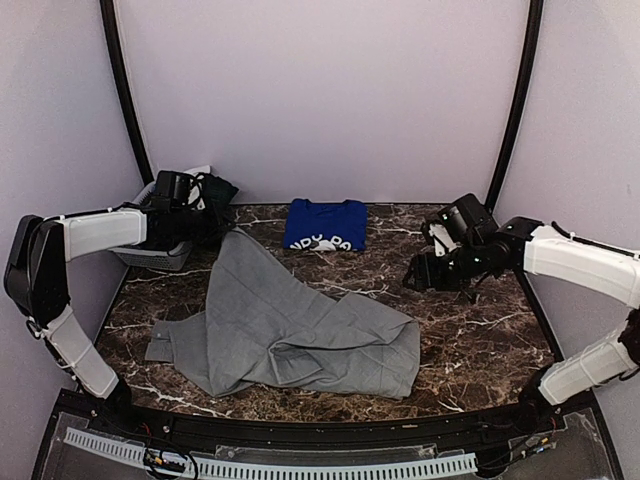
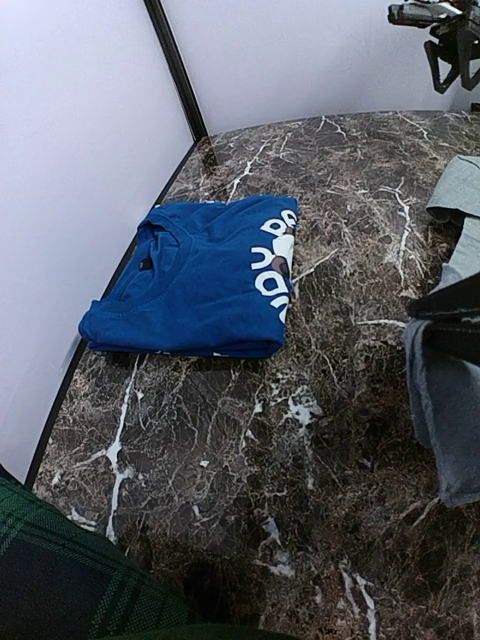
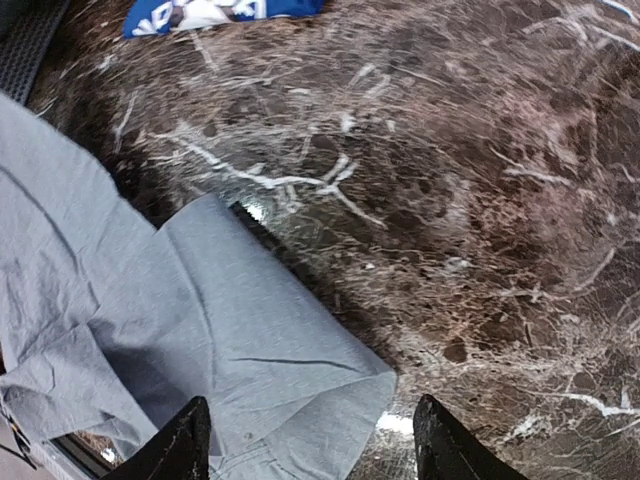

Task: Fold and stack the mixed laundry pile
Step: Flatten out the crumpled shirt at the center of the board.

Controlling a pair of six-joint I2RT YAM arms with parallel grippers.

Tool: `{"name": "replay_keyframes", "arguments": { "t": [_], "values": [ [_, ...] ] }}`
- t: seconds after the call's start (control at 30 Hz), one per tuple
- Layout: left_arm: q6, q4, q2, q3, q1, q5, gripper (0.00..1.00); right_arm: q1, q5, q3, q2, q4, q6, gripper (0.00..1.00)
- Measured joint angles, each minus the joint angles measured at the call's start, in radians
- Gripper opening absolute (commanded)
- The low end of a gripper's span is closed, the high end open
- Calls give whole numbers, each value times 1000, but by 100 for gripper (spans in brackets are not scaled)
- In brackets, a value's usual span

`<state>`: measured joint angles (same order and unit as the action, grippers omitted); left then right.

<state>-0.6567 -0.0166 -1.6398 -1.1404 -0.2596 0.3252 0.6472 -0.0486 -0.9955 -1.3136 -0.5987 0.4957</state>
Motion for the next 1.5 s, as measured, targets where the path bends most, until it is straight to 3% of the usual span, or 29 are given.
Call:
{"name": "replay_keyframes", "arguments": {
  "t": [0.17, 0.37, 0.83, 1.07, 1.17, 1.5],
  "values": [
    [7, 0, 0, 0, 0, 2, 0, -95, 12, 9, -109, 23, 6, 59],
    [15, 0, 0, 0, 0, 11, 0, -106, -25, 14, -277, 76, -36, 60],
    [18, -1, 3, 0, 0, 19, 0, -75, -121, 60, -371, 157, -133, 49],
    [18, 0, 3, 0, 0, 23, 0, -18, -79, 63, -377, 173, -129, 22],
    [18, -1, 3, 0, 0, 24, 0, -4, -59, 56, -385, 164, -134, 0],
    [30, -2, 10, 0, 0, 62, 0, 23, 39, 5, -332, 35, -124, 0]
  ]
}}
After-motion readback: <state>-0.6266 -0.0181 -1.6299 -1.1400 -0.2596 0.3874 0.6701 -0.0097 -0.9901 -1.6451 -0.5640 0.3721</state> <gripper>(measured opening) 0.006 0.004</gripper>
